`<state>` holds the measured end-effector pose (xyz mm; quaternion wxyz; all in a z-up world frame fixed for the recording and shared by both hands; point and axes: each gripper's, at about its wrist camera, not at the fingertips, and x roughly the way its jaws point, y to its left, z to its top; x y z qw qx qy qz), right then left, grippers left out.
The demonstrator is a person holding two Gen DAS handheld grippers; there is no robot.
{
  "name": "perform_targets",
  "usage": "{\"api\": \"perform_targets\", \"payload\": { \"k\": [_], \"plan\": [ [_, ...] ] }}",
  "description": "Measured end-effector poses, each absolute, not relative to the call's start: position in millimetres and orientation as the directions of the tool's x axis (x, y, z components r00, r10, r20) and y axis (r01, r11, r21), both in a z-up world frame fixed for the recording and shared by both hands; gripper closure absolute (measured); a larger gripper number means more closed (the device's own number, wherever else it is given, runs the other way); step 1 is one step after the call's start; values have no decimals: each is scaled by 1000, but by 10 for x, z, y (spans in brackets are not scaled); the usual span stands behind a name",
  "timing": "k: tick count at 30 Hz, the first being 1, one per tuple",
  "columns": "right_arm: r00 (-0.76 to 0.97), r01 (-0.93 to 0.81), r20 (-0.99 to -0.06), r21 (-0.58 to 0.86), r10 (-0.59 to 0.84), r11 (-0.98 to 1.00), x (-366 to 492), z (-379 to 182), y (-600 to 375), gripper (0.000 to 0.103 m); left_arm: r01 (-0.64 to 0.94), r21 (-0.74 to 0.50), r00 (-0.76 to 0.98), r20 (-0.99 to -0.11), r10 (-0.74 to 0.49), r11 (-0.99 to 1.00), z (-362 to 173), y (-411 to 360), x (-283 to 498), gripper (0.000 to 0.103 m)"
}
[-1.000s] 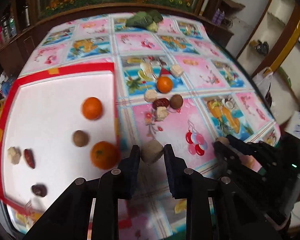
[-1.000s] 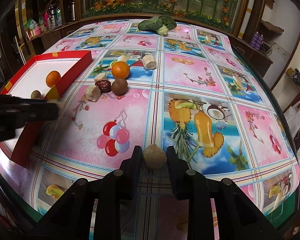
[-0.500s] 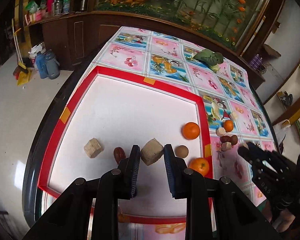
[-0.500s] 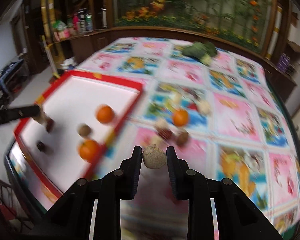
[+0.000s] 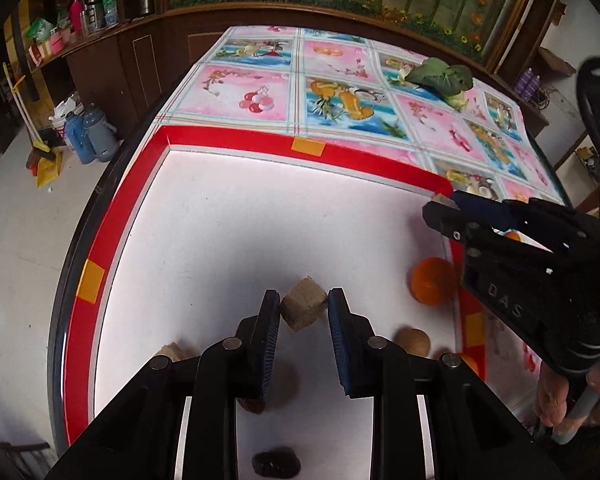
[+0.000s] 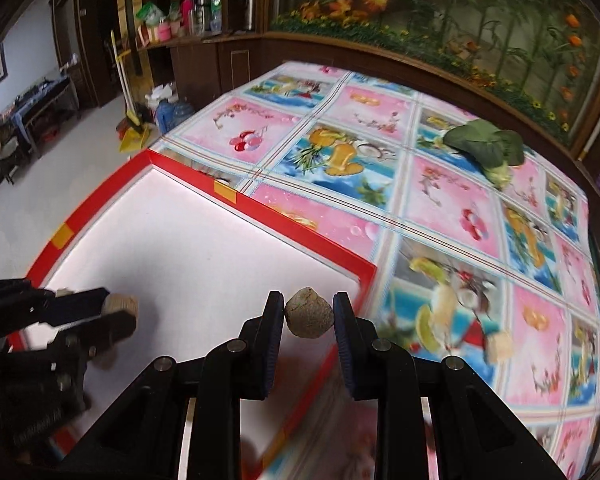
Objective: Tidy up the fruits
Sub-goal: 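Release the beige nut into the tray with the right gripper while the left drops the white chunk there, then grasp a brown walnut with the right gripper while the left grasps a beige nut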
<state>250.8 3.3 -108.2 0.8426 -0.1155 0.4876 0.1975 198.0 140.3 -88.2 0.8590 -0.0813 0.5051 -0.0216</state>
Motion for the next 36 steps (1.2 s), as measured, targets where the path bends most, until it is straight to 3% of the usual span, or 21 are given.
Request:
{"api": "perform_targets", "payload": {
  "k": [15,18,20,22,25,28,36],
  "plan": [
    [342,-484,-902,72,264,872,2709,-1413,153,78,-36,-194,490,-858,-152,980,-986,1393,2096,79],
    [338,-475,-899,94,280,875,2718,-1378,114,76,-51,-252,504,-842,-193,966,-935,1493,2041,68],
    [346,-451,-891,116,293,885,2705,-1273,30,70,-57,-267,538,-820,-195,962,-849,1565,1910,57],
    [386,-423,-867,137,315,896,2607,-1069,-138,56,-57,-269,555,-809,-194,961,-780,1594,1750,56],
    [448,-380,-832,154,327,912,2318,-801,-452,45,-32,-299,566,-792,-229,954,-698,1554,1488,54],
    [475,-318,-812,200,339,927,1992,-693,-841,42,3,-320,584,-769,-261,948,-617,1412,1236,45],
    [465,-178,-844,206,267,962,1502,-866,-1560,42,143,-279,552,-774,-311,949,-465,694,1098,44]
  ]
}}
